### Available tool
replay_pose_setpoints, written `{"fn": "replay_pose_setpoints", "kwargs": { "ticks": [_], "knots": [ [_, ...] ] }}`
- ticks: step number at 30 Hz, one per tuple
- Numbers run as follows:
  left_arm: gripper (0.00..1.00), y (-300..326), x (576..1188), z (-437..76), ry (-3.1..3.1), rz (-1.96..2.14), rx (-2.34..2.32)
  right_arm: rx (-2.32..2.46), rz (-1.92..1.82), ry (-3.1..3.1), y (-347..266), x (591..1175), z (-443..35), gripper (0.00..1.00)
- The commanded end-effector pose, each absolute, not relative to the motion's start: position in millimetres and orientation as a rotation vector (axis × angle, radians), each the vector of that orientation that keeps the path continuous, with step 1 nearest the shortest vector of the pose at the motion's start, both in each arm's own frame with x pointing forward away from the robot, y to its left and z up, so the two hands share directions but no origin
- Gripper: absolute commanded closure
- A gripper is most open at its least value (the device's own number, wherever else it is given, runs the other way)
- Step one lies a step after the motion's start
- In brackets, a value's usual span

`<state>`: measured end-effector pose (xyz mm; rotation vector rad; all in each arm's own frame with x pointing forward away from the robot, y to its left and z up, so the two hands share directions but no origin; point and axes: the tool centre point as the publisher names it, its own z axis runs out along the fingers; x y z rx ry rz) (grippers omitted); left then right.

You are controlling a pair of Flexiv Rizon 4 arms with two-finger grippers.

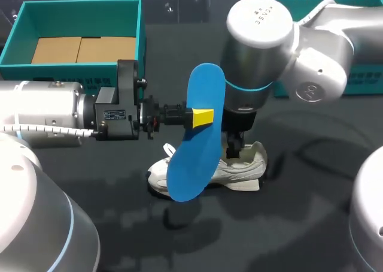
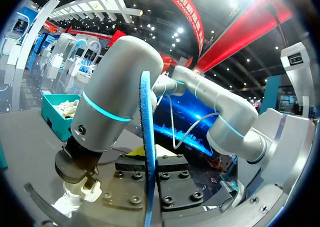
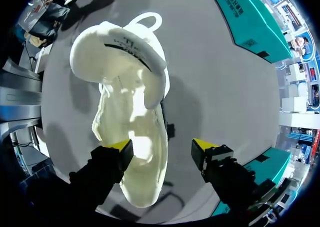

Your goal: Take the shoe out of the shoebox, open the shoe tongue, remove and reinsert the insole, then place the shoe into the shoebox

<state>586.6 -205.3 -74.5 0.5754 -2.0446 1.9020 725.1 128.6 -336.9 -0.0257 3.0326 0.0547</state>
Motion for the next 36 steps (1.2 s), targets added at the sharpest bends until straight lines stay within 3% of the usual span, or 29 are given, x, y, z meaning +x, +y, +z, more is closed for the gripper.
{"fn": "replay_pose_setpoints", "kwargs": {
  "ticks": [1,9,11,14,17,18,19,30,36],
  "knots": [
    [1.00,-205,584,-76,-2.043,1.908,0.579,-0.028,0.009,3.047,141,731,-355,0.32],
    [1.00,-205,584,-76,-2.043,1.908,0.579,-0.044,0.034,3.089,148,726,-370,0.37],
    [1.00,-205,584,-76,-2.043,1.908,0.579,-0.048,0.034,3.099,149,724,-373,0.51],
    [1.00,-205,584,-76,-2.043,1.908,0.579,-0.049,0.032,3.113,149,723,-375,0.58],
    [1.00,-205,584,-76,-2.043,1.908,0.579,-0.049,0.028,3.126,149,722,-377,0.81],
    [1.00,-205,584,-76,-2.043,1.908,0.579,-0.048,0.025,3.130,148,721,-378,0.98],
    [1.00,-205,584,-76,-2.043,1.908,0.579,-0.047,0.022,3.133,148,721,-378,1.00],
    [1.00,-205,584,-76,-2.043,1.908,0.579,0.006,-0.021,3.149,138,716,-366,1.00],
    [1.00,-205,584,-76,-2.043,1.908,0.579,0.303,-0.002,3.169,129,712,-351,1.00]
  ]
}}
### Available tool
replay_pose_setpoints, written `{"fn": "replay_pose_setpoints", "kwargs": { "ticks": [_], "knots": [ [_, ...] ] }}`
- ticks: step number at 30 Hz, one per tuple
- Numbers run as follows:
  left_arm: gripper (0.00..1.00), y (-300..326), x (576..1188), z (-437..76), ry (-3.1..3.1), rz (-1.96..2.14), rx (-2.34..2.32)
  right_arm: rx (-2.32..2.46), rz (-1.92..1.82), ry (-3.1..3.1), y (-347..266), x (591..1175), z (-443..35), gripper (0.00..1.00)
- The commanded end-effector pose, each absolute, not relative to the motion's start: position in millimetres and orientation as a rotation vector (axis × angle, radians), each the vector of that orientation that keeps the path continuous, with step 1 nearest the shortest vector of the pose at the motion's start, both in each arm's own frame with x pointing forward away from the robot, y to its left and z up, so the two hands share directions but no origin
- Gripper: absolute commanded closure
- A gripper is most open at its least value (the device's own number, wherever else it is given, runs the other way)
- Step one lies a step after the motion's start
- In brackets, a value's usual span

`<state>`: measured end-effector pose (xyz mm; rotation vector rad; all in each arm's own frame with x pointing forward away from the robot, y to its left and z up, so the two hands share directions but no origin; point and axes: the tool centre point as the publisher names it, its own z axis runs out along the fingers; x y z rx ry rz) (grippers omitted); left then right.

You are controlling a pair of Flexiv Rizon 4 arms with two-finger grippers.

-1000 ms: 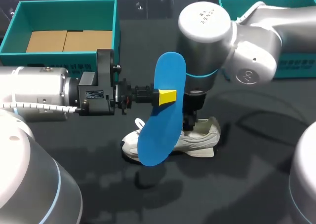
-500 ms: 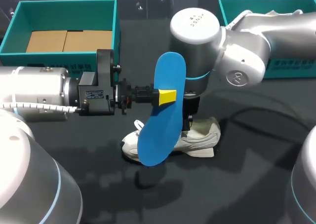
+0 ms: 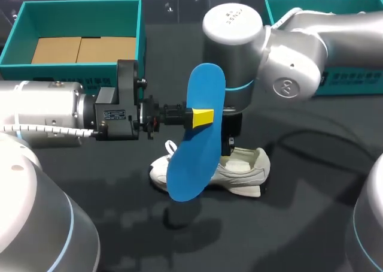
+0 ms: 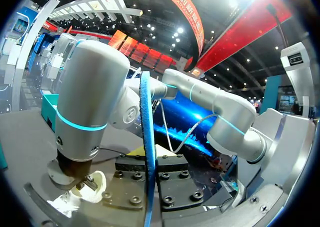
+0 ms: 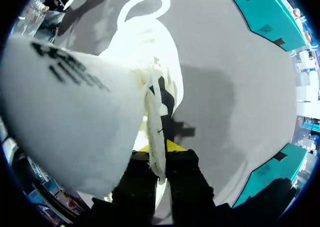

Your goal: Take the shoe out of the shoebox, open the shoe tongue, remove and reinsert the insole, then place the shoe into the shoebox

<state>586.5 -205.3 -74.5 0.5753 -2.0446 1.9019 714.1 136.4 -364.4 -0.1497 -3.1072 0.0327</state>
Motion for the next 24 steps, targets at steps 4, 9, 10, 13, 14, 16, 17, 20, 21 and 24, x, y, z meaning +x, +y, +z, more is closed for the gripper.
{"fn": "replay_pose_setpoints", "kwargs": {
  "ticks": [4,9,10,13,14,16,17,20,21,24],
  "knots": [
    [1.00,-205,584,-76,-2.043,1.908,0.579,-0.632,0.009,-3.096,125,703,-339,1.00],
    [1.00,-205,584,-76,-2.043,1.908,0.579,-0.702,0.075,-3.144,127,697,-332,1.00],
    [1.00,-205,584,-76,-2.043,1.908,0.579,-0.702,0.075,-3.144,127,697,-332,1.00],
    [1.00,-205,584,-76,-2.043,1.908,0.579,-0.702,0.075,-3.144,127,697,-332,1.00],
    [1.00,-205,584,-76,-2.043,1.908,0.579,-0.702,0.075,-3.144,127,697,-332,1.00],
    [1.00,-205,584,-76,-2.043,1.908,0.579,-0.702,0.075,-3.144,127,697,-332,1.00],
    [1.00,-205,584,-76,-2.043,1.908,0.579,-0.702,0.075,-3.144,127,697,-332,1.00],
    [1.00,-205,584,-76,-2.043,1.908,0.579,-0.702,0.075,-3.144,127,697,-332,1.00],
    [1.00,-205,584,-76,-2.043,1.908,0.579,-0.702,0.075,-3.144,127,697,-332,1.00],
    [1.00,-205,584,-76,-2.043,1.908,0.579,-0.848,0.049,-3.087,134,693,-328,1.00]
  ]
}}
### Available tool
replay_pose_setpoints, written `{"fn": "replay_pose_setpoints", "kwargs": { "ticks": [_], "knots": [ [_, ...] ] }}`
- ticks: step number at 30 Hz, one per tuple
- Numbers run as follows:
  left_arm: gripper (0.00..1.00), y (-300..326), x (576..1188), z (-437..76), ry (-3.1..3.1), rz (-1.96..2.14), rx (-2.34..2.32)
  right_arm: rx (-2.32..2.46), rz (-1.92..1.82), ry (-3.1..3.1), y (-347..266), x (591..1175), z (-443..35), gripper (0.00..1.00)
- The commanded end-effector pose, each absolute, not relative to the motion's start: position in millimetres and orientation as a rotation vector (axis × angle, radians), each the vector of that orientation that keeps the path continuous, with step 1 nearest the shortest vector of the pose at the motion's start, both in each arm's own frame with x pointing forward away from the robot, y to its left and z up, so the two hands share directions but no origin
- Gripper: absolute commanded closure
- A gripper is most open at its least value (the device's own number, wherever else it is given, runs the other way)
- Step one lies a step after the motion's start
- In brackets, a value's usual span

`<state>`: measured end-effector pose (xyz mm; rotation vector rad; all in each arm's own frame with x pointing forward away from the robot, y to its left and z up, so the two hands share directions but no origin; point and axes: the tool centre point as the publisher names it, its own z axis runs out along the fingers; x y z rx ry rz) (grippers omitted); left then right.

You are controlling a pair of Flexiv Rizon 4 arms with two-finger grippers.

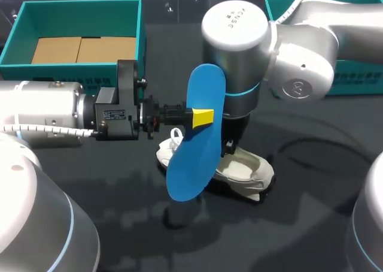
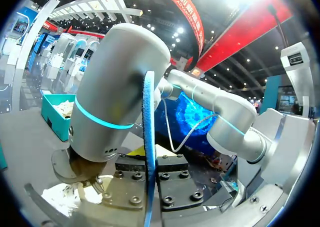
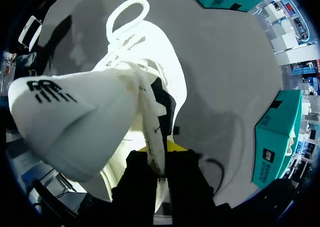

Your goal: Take the shoe out of the shoebox, open the shoe tongue, remove and reinsert the insole, then place the shoe into the shoebox

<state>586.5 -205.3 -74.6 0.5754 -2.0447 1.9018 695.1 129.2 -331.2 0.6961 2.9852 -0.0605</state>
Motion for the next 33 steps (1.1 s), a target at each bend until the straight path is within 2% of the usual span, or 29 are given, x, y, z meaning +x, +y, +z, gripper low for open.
{"fn": "replay_pose_setpoints", "kwargs": {
  "ticks": [1,13,33],
  "knots": [
    [1.00,-205,584,-76,-2.043,1.908,0.579,0.879,-0.040,2.953,135,692,-326,1.00],
    [1.00,-205,584,-76,-2.043,1.908,0.579,1.470,0.112,2.820,143,681,-318,1.00],
    [1.00,-205,584,-76,-2.043,1.908,0.579,1.873,0.339,2.714,143,690,-345,1.00]
  ]
}}
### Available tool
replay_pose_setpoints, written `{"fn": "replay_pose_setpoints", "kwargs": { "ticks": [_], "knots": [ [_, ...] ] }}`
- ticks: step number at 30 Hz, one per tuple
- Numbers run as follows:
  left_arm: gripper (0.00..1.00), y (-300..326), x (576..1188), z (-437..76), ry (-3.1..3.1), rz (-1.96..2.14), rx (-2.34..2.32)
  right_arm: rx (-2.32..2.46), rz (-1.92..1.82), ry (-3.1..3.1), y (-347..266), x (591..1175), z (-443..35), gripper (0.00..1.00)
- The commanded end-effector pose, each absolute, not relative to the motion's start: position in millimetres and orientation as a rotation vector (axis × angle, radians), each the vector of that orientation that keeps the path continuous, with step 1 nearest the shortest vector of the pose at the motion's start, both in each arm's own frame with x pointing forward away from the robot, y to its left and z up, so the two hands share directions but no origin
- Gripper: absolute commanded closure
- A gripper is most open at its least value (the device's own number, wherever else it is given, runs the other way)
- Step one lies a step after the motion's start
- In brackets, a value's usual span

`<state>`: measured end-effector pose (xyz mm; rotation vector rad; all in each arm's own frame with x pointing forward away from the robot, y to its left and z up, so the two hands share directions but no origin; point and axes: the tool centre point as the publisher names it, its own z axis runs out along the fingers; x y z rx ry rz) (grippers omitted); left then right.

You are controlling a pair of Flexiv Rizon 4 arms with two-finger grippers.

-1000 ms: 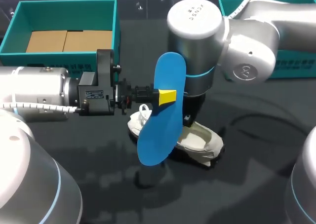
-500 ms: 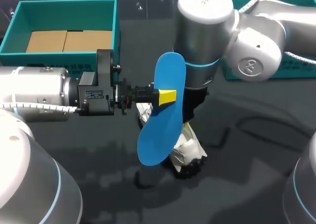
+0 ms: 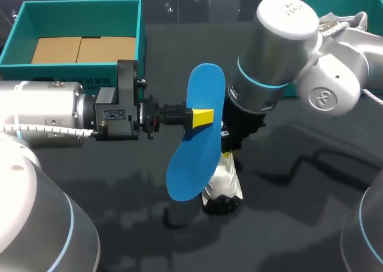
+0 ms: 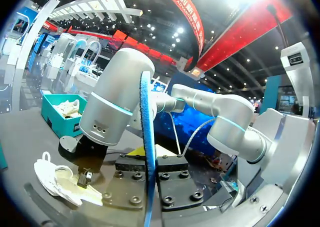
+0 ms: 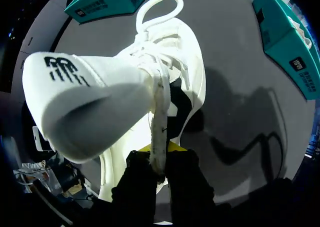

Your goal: Take the shoe out of the shoebox, open the shoe tongue, remove and reinsert the insole, then place the shoe into the shoebox

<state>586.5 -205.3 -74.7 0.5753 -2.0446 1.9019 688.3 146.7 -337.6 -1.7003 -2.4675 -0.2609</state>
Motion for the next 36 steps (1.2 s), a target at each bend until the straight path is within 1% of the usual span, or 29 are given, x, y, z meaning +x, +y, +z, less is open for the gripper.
{"fn": "replay_pose_setpoints", "kwargs": {
  "ticks": [1,23,24,25,26,27,28,29,36],
  "knots": [
    [1.00,-205,584,-76,-2.043,1.908,0.579,-1.676,-0.306,-2.426,143,690,-346,1.00],
    [1.00,-205,584,-76,-2.043,1.908,0.579,-1.721,-0.303,-2.302,142,692,-381,1.00],
    [1.00,-205,584,-76,-2.043,1.908,0.579,-1.721,-0.303,-2.301,142,692,-381,0.85],
    [1.00,-205,584,-76,-2.043,1.908,0.579,-1.723,-0.303,-2.300,141,691,-379,0.65],
    [1.00,-205,584,-76,-2.043,1.908,0.579,-1.724,-0.304,-2.300,141,691,-378,0.55],
    [1.00,-205,584,-76,-2.043,1.908,0.579,-1.727,-0.307,-2.300,140,691,-376,0.40],
    [1.00,-205,584,-76,-2.043,1.908,0.579,-1.729,-0.310,-2.300,139,691,-373,0.04],
    [1.00,-205,584,-76,-2.043,1.908,0.579,-1.735,-0.315,-2.300,138,691,-370,0.00],
    [1.00,-205,584,-76,-2.043,1.908,0.579,-1.731,-0.357,-2.281,128,690,-338,0.00]
  ]
}}
